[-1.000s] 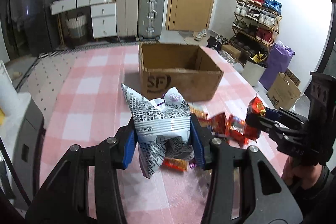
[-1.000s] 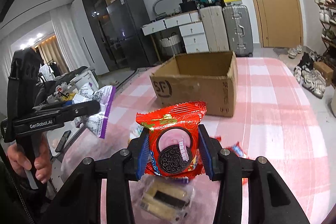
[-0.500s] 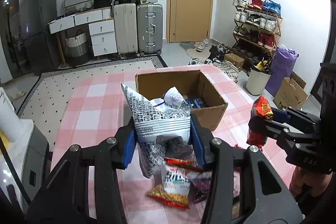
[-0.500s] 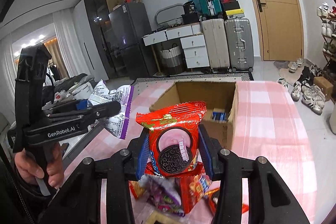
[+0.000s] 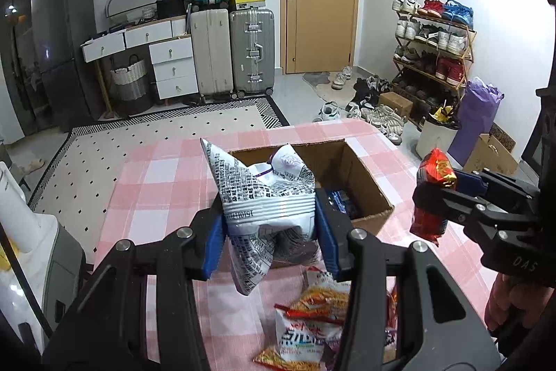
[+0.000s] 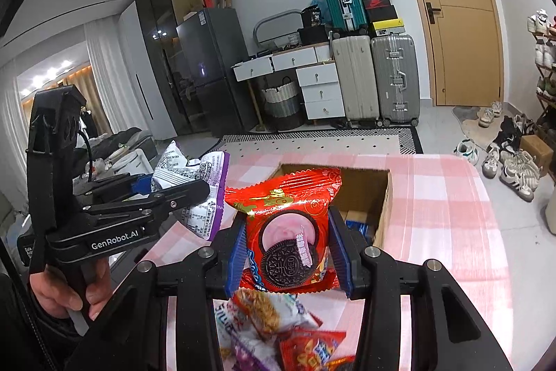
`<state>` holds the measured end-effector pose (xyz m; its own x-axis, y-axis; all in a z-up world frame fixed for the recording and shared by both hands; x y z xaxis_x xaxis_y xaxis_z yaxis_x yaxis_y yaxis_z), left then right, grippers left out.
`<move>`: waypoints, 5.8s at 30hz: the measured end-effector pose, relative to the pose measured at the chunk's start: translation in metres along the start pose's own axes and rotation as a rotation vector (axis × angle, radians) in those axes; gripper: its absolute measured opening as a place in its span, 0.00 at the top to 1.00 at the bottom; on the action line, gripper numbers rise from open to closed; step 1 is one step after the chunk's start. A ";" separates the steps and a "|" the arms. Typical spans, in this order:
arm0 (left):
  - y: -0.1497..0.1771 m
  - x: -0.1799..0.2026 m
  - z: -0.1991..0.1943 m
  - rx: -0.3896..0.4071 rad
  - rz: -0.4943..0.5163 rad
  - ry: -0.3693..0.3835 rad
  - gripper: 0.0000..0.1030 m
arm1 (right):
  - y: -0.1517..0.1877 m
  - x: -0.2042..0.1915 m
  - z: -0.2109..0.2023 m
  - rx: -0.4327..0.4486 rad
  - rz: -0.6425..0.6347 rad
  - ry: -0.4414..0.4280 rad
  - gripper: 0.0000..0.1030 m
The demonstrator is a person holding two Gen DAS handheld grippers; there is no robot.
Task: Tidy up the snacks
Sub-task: 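Lift both packets over the box and open both tools to drop them, then withdraw both tools from the box toward the remaining snacks, then grasp the red Oreo packet with the right tool while the left tool grasps the white noodle bag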
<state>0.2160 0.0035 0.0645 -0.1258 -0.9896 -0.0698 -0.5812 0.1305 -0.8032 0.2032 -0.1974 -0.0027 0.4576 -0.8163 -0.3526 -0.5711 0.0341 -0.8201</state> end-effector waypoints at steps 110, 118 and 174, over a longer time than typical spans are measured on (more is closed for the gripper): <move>0.079 0.027 -0.010 -0.044 -0.119 0.071 0.01 | 0.110 0.041 -0.081 -0.013 0.025 0.162 0.08; 0.097 0.024 -0.001 -0.091 -0.169 0.083 0.01 | 0.141 0.057 -0.056 -0.122 0.041 0.175 0.08; 0.151 0.000 0.033 -0.266 -0.237 0.034 0.01 | 0.171 0.073 0.002 -0.279 0.008 0.205 0.54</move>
<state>0.1546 0.0214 -0.0759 0.0134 -0.9922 0.1236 -0.7859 -0.0869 -0.6122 0.1404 -0.2506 -0.1694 0.3217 -0.9166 -0.2373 -0.7518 -0.0948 -0.6526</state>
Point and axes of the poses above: each gripper's, at about its wrist camera, not at the fingertips, and z roughly the way its jaws point, x to its right, y to its underside, the point moved 2 cm from there along z, roughly the way its jaws point, and after that the axes turned 4 degrees about z, right-handed, at the moved point
